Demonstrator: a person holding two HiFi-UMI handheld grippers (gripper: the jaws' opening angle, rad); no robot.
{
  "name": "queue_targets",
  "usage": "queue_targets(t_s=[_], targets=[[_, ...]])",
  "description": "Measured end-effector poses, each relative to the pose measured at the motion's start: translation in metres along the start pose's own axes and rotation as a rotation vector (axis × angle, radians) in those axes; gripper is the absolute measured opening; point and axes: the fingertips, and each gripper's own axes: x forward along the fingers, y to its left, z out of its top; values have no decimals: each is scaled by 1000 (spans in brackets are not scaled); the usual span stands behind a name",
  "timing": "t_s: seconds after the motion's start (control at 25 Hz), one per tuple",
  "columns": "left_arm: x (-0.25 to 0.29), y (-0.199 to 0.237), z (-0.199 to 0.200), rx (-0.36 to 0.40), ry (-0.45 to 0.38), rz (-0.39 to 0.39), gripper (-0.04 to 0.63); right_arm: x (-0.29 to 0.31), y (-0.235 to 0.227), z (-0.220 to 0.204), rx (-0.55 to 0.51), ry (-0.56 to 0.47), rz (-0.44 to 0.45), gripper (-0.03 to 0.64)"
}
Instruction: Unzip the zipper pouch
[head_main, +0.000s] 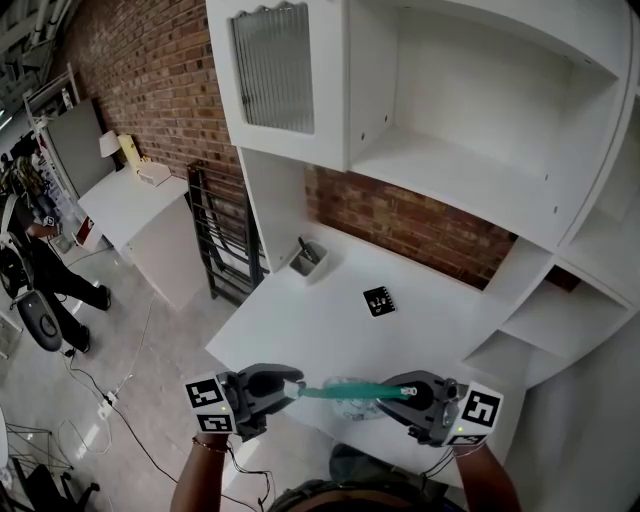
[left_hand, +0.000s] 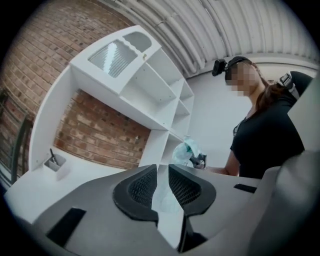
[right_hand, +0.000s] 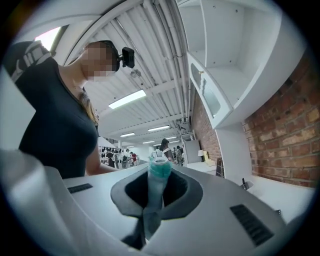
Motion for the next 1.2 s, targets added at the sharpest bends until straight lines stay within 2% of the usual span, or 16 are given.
queue_targets(t_s=[0.12,0.2,0.32,0.48,0.56,0.72,0.84,0.92,1.08,1.2], targets=[[-15,9,0,-21,-28,92,55,-4,-7,-2,12,-2,-47,6],[-22,14,6,-7,-39,177,63,-5,-10,-4,15,5,-79,6],[-23,15,18,51,-44,290,86,-6,-20,-11,1,40,-164,6],[-17,7,29,194,16,412,88,-4,-43,-26,-21,114,-333,6],[-10,4,34,232,24,454,91,-1,-54,-33,-25,135,-404,6],[18,-7,39,302,54,498,115,0,-79,-49,20,181,-546,6],[42,-17,39,332,62,482,150,2,-87,-61,72,191,-588,6],[57,-20,33,332,79,449,155,4,-88,-67,66,208,-597,6],[81,-17,16,327,159,395,167,13,-85,-75,-67,296,-605,6],[95,-16,12,359,218,386,206,19,-83,-80,-179,382,-616,6]])
